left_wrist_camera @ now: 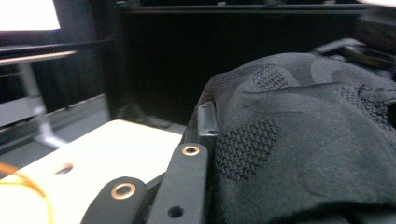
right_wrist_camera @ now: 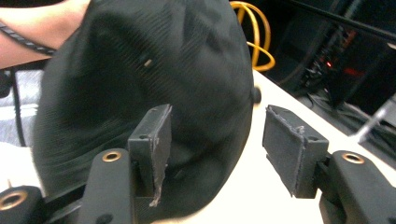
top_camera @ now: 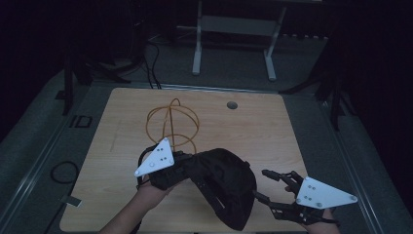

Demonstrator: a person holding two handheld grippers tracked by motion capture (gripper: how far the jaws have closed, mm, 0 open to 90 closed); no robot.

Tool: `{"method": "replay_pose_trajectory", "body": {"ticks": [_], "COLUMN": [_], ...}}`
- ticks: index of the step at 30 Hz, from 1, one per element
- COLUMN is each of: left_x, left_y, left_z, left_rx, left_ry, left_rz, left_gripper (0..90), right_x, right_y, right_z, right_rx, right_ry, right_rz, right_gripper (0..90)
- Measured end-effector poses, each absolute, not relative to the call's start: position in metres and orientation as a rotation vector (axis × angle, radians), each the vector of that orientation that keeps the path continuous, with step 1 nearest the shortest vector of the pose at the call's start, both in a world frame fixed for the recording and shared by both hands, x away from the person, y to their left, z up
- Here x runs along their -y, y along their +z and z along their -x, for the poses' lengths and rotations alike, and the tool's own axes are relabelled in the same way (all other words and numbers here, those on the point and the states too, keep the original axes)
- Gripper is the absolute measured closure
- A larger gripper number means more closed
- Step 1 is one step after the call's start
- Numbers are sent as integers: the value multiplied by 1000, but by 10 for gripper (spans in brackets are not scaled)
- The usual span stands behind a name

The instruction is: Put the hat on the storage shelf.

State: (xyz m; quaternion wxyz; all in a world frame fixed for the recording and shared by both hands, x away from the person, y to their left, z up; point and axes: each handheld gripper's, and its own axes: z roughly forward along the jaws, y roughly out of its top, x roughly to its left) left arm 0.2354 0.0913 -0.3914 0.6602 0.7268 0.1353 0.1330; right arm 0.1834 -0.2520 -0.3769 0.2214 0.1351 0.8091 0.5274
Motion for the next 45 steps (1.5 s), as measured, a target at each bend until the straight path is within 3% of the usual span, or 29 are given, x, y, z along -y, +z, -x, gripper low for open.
{"method": "replay_pose_trajectory", "body": {"ticks": [10, 11, 17, 18, 19, 21, 34, 36, 37, 39, 45], "left_x": [-86, -86, -84, -83, -83, -81, -72, -73, -74, -77, -86], "left_y": [-395, -394, -393, -393, -394, -394, -394, -394, -394, -393, -393], "left_z": [-240, -241, -243, -243, -243, -244, -244, -243, -243, -241, -237], "left_rx": [-250, -255, -260, -266, -265, -267, -294, -302, -304, -329, -377], "left_ry": [223, 218, 219, 218, 210, 213, 254, 281, 286, 316, 397], "left_rz": [-1680, -1678, -1676, -1674, -1675, -1679, -1735, -1739, -1736, -1737, -1744], "left_gripper": [889, 889, 888, 888, 888, 888, 860, 742, 742, 647, 582], "right_x": [228, 226, 225, 225, 226, 227, 244, 247, 247, 251, 261], "right_y": [-370, -371, -373, -373, -373, -373, -368, -367, -367, -365, -360], "right_z": [-185, -186, -188, -188, -188, -190, -195, -196, -196, -197, -200], "right_rx": [-2280, -2292, -2303, -2306, -2302, -2315, -2276, -2262, -2262, -2242, -2166], "right_ry": [1472, 1481, 1477, 1476, 1468, 1469, 1564, 1562, 1562, 1563, 1531], "right_rz": [-168, -157, -155, -162, -183, -208, -352, -379, -379, -397, -477], "right_gripper": [493, 554, 648, 711, 832, 871, 885, 885, 885, 885, 885]}}
